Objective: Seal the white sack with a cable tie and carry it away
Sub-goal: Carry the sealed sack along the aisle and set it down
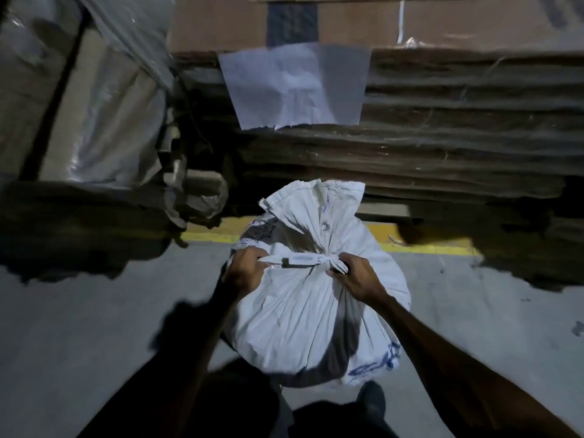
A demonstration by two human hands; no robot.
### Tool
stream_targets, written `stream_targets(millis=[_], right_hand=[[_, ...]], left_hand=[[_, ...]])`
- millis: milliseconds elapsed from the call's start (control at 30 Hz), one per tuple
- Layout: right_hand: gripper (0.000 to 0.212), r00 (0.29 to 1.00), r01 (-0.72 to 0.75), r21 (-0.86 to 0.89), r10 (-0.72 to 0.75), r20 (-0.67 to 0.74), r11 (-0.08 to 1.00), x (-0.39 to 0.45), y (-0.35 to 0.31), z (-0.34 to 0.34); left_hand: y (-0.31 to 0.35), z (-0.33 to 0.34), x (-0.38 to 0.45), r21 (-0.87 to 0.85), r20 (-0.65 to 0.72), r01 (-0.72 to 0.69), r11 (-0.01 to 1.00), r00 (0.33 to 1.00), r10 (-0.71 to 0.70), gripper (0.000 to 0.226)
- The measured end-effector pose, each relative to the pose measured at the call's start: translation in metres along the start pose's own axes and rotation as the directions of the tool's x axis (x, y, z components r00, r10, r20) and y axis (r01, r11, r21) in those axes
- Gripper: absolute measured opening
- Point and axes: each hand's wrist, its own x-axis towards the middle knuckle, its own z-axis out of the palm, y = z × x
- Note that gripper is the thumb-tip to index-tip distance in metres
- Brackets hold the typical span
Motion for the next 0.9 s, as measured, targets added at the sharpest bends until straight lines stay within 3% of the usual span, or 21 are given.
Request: stream_targets(millis=[233,300,367,467,567,767,900], right_hand=[[0.023,0.992,0.129,-0.139,-0.129,0.008,0.982,0.069,0.017,0.022],[0.022,0.99,0.141,-0.192,-0.141,0.014,0.971,0.092,0.015,0.02],[0.018,0.99,0.143,-0.253,-0.142,0.023,0.957,0.112,0.011,0.021],[0.016,0.991,0.129,-0.343,-0.128,0.027,0.93,0.139,0.002,0.025],[0.019,0.989,0.149,-0.427,-0.14,0.053,0.892,0.163,0.0,0.036],[0.028,0.994,0.106,-0.458,-0.095,0.048,0.883,0.157,0.006,0.043],[0.034,0.998,0.067,-0.442,-0.066,0.018,0.894,0.133,0.012,0.042]], left_hand=[[-0.049,0.035,0.046,0.018,0.002,0.052,0.999,0.999,-0.052,0.029],[-0.057,0.042,0.051,0.002,-0.017,0.065,0.998,0.998,-0.065,0.007],[-0.062,0.051,0.056,-0.015,-0.04,0.089,0.996,0.995,-0.089,0.022],[-0.069,0.06,0.058,0.003,-0.034,0.084,0.996,0.996,-0.084,0.025],[-0.085,0.079,0.061,-0.049,-0.164,0.053,0.997,0.985,-0.06,0.03],[-0.076,0.091,0.052,-0.141,-0.245,0.048,0.989,0.966,-0.082,0.044],[-0.068,0.095,0.038,-0.132,-0.242,0.081,0.988,0.964,-0.112,0.035]])
